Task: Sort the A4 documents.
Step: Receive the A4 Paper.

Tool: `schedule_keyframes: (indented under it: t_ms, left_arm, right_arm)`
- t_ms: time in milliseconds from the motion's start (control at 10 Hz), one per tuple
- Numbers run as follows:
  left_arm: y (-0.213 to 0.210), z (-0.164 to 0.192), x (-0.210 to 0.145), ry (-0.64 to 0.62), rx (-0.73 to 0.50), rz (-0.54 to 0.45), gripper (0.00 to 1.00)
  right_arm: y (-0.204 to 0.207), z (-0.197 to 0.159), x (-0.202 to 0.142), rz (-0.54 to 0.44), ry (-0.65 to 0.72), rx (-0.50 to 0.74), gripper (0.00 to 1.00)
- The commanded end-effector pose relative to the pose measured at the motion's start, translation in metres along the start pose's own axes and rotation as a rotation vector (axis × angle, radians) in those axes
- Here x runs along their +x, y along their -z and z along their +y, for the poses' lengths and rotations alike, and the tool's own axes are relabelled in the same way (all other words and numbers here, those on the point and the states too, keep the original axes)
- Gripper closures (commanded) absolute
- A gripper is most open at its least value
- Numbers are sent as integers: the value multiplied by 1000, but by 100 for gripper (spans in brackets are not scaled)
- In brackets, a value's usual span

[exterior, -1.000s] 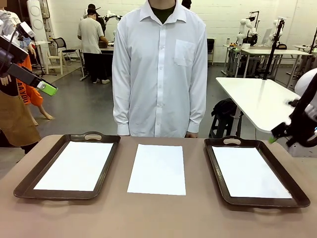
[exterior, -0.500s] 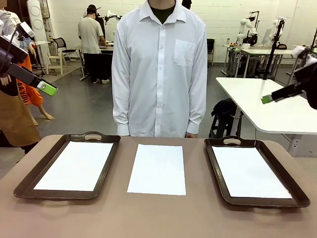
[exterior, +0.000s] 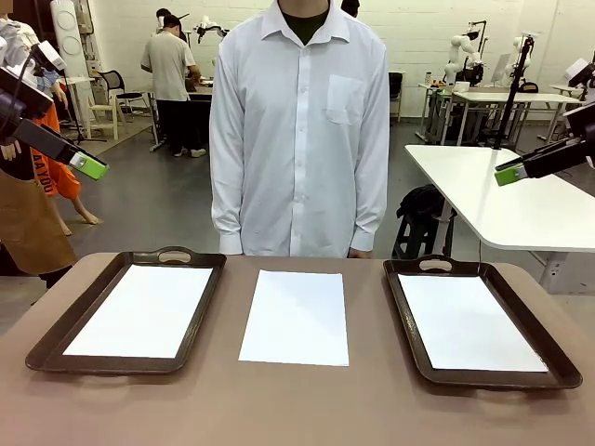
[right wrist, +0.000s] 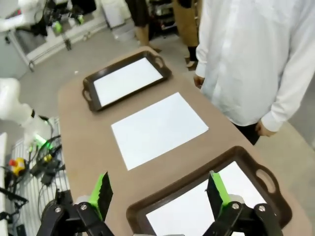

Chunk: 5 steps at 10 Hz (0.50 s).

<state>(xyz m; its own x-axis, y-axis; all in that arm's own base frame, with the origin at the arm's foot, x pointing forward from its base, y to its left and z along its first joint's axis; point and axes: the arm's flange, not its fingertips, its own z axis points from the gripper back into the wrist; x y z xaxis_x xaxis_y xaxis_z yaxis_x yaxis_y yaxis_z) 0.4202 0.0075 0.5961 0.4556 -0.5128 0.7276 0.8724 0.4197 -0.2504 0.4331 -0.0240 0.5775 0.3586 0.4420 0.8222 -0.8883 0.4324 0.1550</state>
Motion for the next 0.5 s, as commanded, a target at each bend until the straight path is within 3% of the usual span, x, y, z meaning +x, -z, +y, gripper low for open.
schedule_keyframes:
  t_ms: [0, 400]
  left_arm:
    - [-1, -1, 0, 4, 1, 3, 0]
    - [-1, -1, 0, 4, 1, 3, 0]
  right_arm:
    - [2, 16, -8, 50, -70, -13, 0]
    - [2, 16, -8, 90, -70, -23, 0]
